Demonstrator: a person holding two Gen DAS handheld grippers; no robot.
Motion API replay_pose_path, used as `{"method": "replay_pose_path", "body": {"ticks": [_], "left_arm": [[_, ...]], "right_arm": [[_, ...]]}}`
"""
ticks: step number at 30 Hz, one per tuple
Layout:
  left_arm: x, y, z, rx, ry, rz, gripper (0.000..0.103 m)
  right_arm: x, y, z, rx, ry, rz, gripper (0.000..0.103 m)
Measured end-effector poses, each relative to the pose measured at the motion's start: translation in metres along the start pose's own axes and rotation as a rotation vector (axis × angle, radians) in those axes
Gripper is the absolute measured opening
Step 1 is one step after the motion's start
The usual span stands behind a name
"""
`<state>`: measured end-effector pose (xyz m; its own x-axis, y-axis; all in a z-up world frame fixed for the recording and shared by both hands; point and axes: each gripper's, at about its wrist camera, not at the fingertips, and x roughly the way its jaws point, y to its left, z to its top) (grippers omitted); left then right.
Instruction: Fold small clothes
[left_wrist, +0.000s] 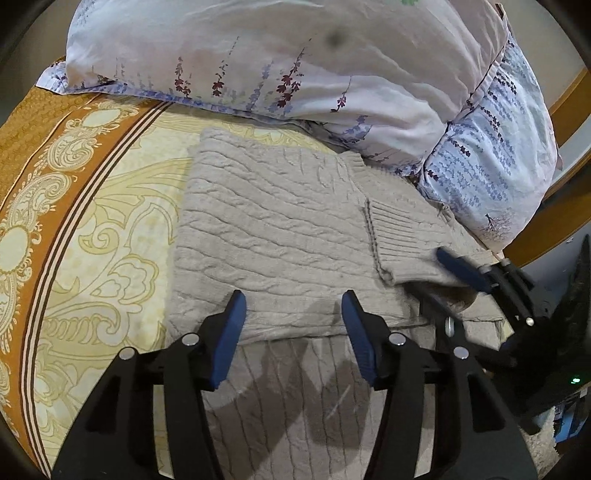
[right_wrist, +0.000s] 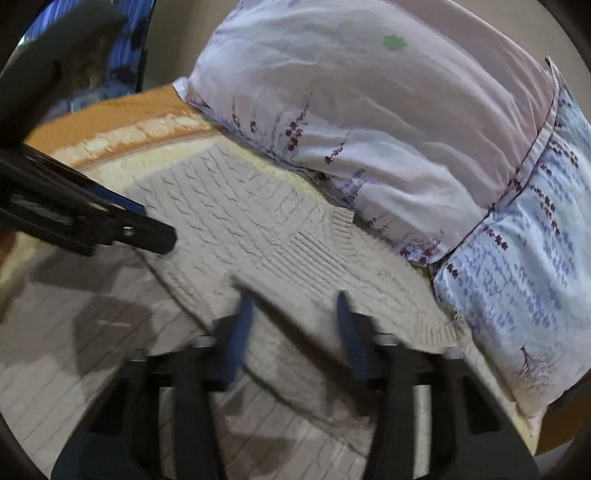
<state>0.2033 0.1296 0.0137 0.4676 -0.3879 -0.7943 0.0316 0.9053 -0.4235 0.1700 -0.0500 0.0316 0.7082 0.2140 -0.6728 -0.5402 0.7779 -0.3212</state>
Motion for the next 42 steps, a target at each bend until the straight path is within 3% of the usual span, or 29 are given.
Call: {"method": "replay_pose_path", "body": {"ticks": [2,6,10,12,17,20,21,24,27,29,30,36,42], "left_arm": [[0.001,-0.001,0.0,0.0,0.0,0.002,0.056],[0.003,-0.004,0.0,0.01,-0.003,0.009,0.059],[0.005,-0.007,0.0,0.021,-0.007,0.014,0.063],[0.006,-0.01,-0.001,0.029,-0.008,0.02,0.065],[0.009,-0.015,-0.002,0.046,-0.01,0.034,0.069],[0.009,-0.014,-0.001,0.038,-0.007,0.03,0.069],[0.009,-0.014,-0.001,0.035,-0.006,0.028,0.069],[0.007,-0.015,0.0,0.03,-0.002,0.024,0.069],[0.006,-0.015,0.0,0.03,-0.001,0.023,0.07],[0.005,-0.016,0.0,0.029,0.0,0.02,0.072],[0.005,-0.016,0.0,0.028,0.001,0.017,0.072],[0.002,-0.016,0.0,0.019,0.008,-0.012,0.077],[-0.003,-0.017,-0.004,0.013,0.002,-0.034,0.078]], "right_arm": [[0.002,-0.007,0.0,0.053,-0.002,0.01,0.008],[-0.027,-0.047,-0.012,0.285,-0.108,-0.009,0.008],[-0.063,-0.123,-0.06,0.701,-0.187,-0.007,0.008],[-0.068,-0.156,-0.099,0.911,-0.166,0.031,0.008],[-0.048,-0.19,-0.171,1.197,-0.039,0.229,0.009],[-0.039,-0.2,-0.196,1.349,-0.01,0.397,0.029],[-0.039,-0.202,-0.202,1.383,-0.018,0.438,0.042],[-0.037,-0.211,-0.207,1.427,-0.037,0.5,0.047],[-0.027,-0.221,-0.205,1.423,-0.018,0.473,0.046],[-0.02,-0.224,-0.202,1.411,-0.007,0.461,0.026],[-0.019,-0.223,-0.198,1.383,0.002,0.452,0.008],[-0.049,-0.218,-0.181,1.26,-0.098,0.312,0.007],[-0.025,-0.212,-0.19,1.229,0.033,0.203,0.007]]}}
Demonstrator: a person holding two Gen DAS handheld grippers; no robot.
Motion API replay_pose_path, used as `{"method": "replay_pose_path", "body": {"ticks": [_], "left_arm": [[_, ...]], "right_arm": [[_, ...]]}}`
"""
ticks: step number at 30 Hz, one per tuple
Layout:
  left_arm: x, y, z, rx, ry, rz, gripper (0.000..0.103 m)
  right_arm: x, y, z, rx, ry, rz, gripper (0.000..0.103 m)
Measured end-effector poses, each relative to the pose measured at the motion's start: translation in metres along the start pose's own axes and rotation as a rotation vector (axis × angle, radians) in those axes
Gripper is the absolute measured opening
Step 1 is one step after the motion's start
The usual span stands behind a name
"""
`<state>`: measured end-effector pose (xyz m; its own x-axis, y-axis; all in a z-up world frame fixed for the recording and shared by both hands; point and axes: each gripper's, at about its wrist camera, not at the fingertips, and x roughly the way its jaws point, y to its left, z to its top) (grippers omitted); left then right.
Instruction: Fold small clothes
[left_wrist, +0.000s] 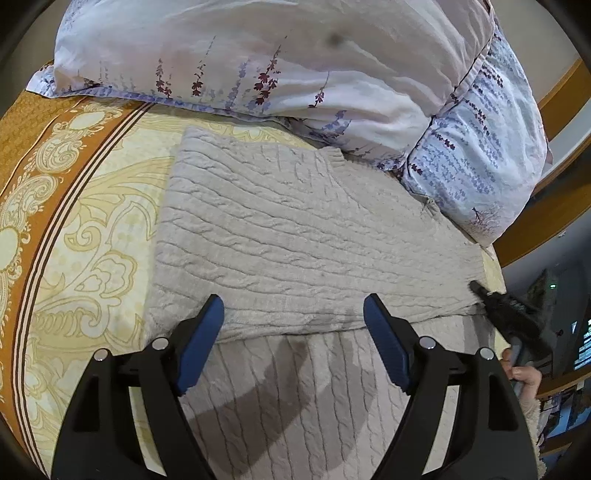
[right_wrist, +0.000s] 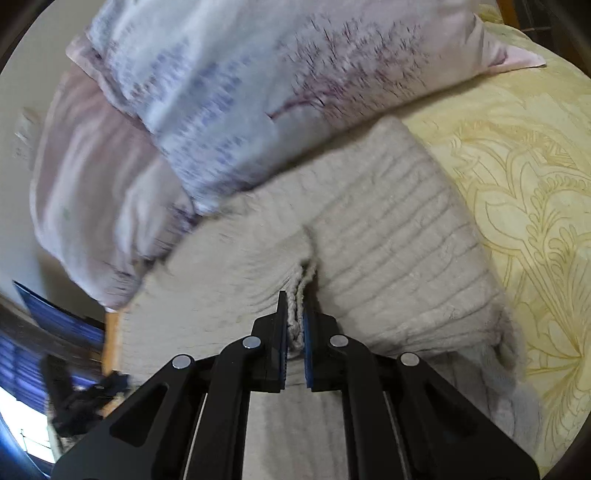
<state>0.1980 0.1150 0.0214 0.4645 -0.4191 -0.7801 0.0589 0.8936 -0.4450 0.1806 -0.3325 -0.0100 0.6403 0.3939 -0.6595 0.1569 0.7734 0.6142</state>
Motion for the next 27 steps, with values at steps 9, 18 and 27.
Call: {"method": "replay_pose_path", "body": {"ticks": [9,18,27], "left_arm": [[-0.056,0.008,-0.043,0.059,-0.059,0.01,0.078],[-0.094,0.036,-0.112,0.058,-0.066,0.027,0.076],[-0.103,0.039,-0.161,0.014,-0.035,-0.061,0.067]], "right_arm": [[-0.058,-0.014,-0.021,-0.039,-0.014,0.088,0.054],[-0.134,-0.092,-0.083,-0.023,0.007,0.077,0.054],[-0.148,-0.122,-0.121,-0.001,0.083,0.108,0.038]]}}
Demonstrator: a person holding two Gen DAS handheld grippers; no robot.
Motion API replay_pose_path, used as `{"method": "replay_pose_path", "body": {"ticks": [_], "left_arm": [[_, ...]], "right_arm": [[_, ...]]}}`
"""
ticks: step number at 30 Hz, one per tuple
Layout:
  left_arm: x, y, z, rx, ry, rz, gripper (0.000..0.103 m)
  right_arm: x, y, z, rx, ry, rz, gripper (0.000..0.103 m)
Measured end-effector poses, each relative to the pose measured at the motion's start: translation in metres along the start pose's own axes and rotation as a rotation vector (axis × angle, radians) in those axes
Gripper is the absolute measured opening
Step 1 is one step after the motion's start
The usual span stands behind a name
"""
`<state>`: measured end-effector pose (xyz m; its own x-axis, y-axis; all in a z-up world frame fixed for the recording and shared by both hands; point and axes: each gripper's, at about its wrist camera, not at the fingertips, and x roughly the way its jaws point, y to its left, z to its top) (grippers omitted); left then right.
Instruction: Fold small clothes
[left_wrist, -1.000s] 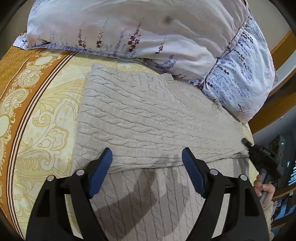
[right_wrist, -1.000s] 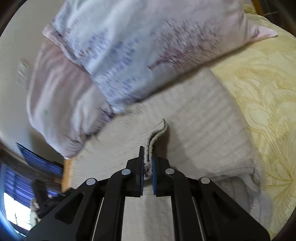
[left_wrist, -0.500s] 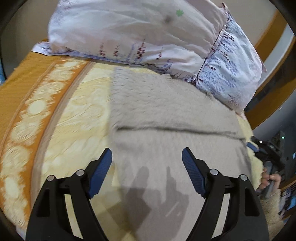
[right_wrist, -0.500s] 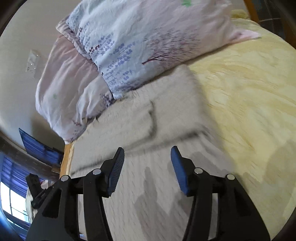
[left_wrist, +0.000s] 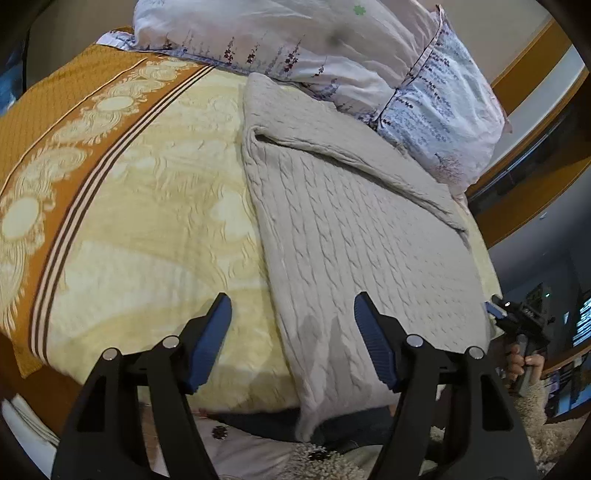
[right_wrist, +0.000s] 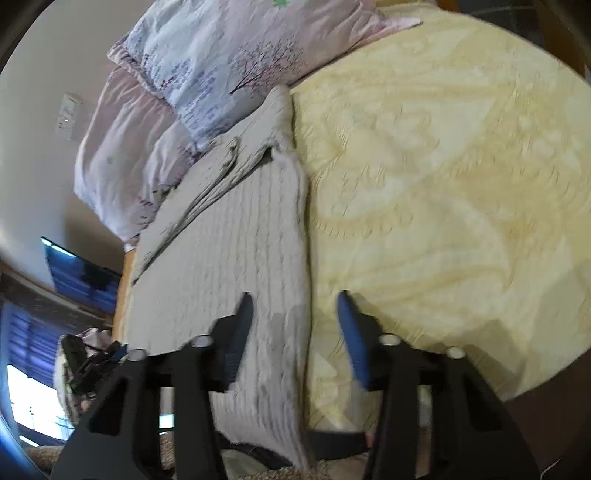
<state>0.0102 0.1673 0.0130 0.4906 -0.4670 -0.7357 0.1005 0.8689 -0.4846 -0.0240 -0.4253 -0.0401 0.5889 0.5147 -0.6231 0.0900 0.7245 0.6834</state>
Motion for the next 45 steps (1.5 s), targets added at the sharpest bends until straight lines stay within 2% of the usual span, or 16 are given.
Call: {"method": "replay_pose_path", "body": {"ticks": [1,3,5,7,13,16,19,24,26,28,34,40,45], "left_arm": [[0.0,0.001,-0.004,-0.014,0.01,-0.027,0.062],[-0.001,0.001,-0.011,-0.039,0.022,-0.079,0.058],[0.001,0.001,-0.019,-0.053,0.041,-0.132,0.048],[0.001,-0.001,-0.028,-0.056,0.041,-0.165,0.047],[0.005,-0.001,-0.041,-0.094,0.067,-0.262,0.039],[0.007,-0.002,-0.046,-0.097,0.082,-0.298,0.036],[0.01,-0.009,-0.052,-0.079,0.111,-0.327,0.034],[0.015,-0.022,-0.056,-0.038,0.135,-0.338,0.028],[0.017,-0.024,-0.056,-0.029,0.143,-0.334,0.017],[0.019,-0.027,-0.056,-0.021,0.153,-0.324,0.007],[0.009,-0.031,-0.045,0.026,0.11,-0.293,0.006],[-0.014,-0.024,-0.014,0.018,-0.018,-0.281,0.006],[-0.027,-0.022,0.017,0.009,-0.115,-0.267,0.006]], "right_arm": [[0.002,-0.002,-0.003,0.015,0.018,0.036,0.034],[0.005,-0.005,-0.009,0.032,0.031,0.085,0.032],[0.007,-0.006,-0.015,0.046,0.054,0.139,0.031],[0.011,-0.005,-0.021,0.047,0.087,0.181,0.025],[0.018,0.008,-0.035,0.011,0.152,0.27,0.023],[0.022,0.015,-0.043,-0.011,0.178,0.292,0.016],[0.024,0.02,-0.051,-0.024,0.193,0.319,0.015],[0.022,0.026,-0.054,-0.047,0.197,0.317,0.014],[0.021,0.03,-0.053,-0.061,0.191,0.314,0.011],[0.017,0.035,-0.051,-0.09,0.167,0.302,0.008],[0.005,0.053,-0.044,-0.154,0.064,0.284,0.007],[-0.011,0.068,-0.032,-0.206,-0.078,0.294,0.006],[-0.024,0.083,-0.018,-0.278,-0.236,0.287,0.006]]}}
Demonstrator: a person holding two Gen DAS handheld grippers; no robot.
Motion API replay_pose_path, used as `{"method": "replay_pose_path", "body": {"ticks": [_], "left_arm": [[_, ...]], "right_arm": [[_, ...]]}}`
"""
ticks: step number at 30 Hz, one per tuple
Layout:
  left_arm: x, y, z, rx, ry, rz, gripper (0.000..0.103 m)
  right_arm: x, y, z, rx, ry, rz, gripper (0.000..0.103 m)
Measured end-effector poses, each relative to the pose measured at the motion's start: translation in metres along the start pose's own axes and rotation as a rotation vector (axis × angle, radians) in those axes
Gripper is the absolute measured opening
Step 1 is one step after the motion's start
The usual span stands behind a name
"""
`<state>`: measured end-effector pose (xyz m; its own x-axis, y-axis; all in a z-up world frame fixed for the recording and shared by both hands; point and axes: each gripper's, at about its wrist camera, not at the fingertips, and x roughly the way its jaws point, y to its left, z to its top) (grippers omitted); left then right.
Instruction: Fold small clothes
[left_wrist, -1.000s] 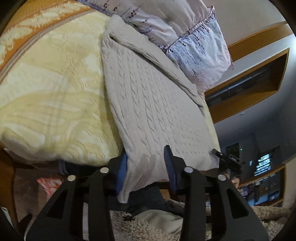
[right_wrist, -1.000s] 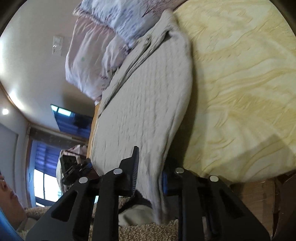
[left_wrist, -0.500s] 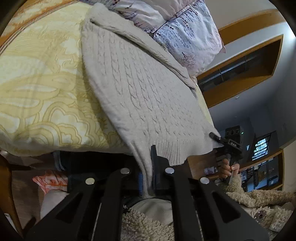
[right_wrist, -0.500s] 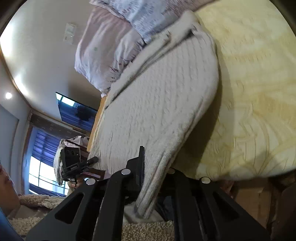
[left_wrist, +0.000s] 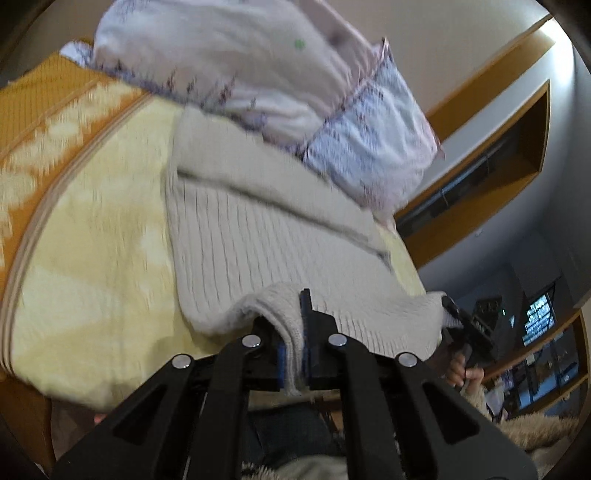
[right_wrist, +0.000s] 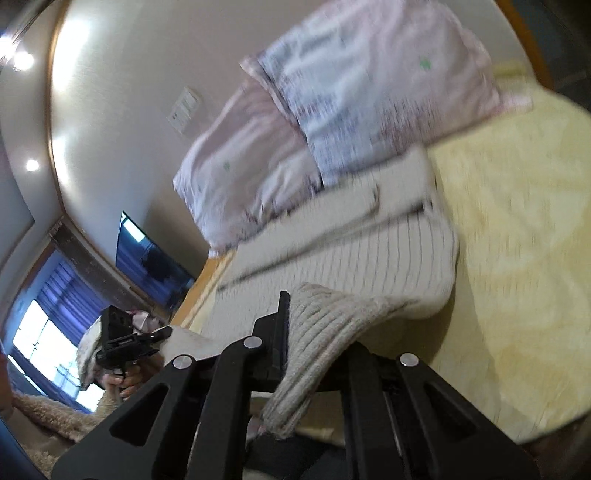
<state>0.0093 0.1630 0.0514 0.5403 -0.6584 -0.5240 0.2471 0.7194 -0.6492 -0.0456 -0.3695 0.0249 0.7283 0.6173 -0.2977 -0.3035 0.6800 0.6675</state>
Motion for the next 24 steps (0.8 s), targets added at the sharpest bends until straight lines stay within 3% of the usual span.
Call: {"method": "replay_pose_path", "body": {"ticks": [3,12,24], "left_arm": [[-0.001,-0.003,0.023,0.008,-0.041,0.014,0.006],[0.016,-0.017,0.077,0.075,-0.099,0.07,0.006],[0.069,-0.012,0.154,0.081,-0.145,0.141,0.006]], "right_arm": [[0.0,0.005,0.014,-0.033,-0.056,0.002,0.006],[0.017,0.016,0.046,-0.097,-0.099,-0.024,0.006],[0.067,0.014,0.098,-0.166,-0.117,-0.156,0.006]]}}
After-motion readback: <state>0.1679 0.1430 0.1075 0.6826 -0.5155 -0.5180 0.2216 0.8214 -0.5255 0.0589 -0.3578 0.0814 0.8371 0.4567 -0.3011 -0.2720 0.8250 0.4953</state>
